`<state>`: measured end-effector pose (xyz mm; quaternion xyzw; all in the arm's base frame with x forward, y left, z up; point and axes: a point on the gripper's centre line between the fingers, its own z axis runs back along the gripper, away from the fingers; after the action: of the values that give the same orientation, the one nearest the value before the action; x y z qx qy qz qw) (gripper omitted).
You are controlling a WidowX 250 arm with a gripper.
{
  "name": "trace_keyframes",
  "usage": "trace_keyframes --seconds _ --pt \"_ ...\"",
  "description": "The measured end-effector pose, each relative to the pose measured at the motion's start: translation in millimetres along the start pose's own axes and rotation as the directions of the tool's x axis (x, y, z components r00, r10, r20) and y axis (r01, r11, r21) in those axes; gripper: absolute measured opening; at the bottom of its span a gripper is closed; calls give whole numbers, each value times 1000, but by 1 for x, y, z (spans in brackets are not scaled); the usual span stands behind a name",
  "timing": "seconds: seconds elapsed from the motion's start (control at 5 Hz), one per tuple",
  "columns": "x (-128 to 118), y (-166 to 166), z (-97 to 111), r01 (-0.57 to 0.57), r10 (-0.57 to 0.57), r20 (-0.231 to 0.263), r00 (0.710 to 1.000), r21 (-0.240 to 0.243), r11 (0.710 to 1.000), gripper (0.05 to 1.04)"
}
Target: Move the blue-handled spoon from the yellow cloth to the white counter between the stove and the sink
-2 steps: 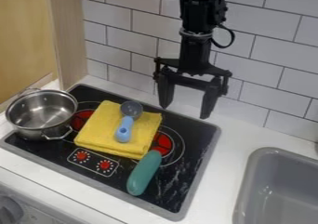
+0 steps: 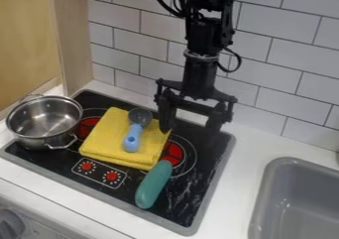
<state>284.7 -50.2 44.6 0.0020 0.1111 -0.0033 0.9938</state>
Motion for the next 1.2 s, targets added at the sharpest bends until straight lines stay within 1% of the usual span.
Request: trace_keyframes --seconds 0.2,0.4,0.6,0.8,1.0,1.2 --pt "-8 15 19 -15 14 50 999 7 1000 998" --pt "-11 33 29 -59 60 59 996 -9 998 998" --pt "-13 59 25 -126 127 52 990 -18 992 998" --pt "-8 66 19 -115 115 67 991 -10 993 998" --pt "-5 66 6 -90 91 58 994 -10 996 987" --pt "-2 69 1 -98 98 63 993 3 995 935"
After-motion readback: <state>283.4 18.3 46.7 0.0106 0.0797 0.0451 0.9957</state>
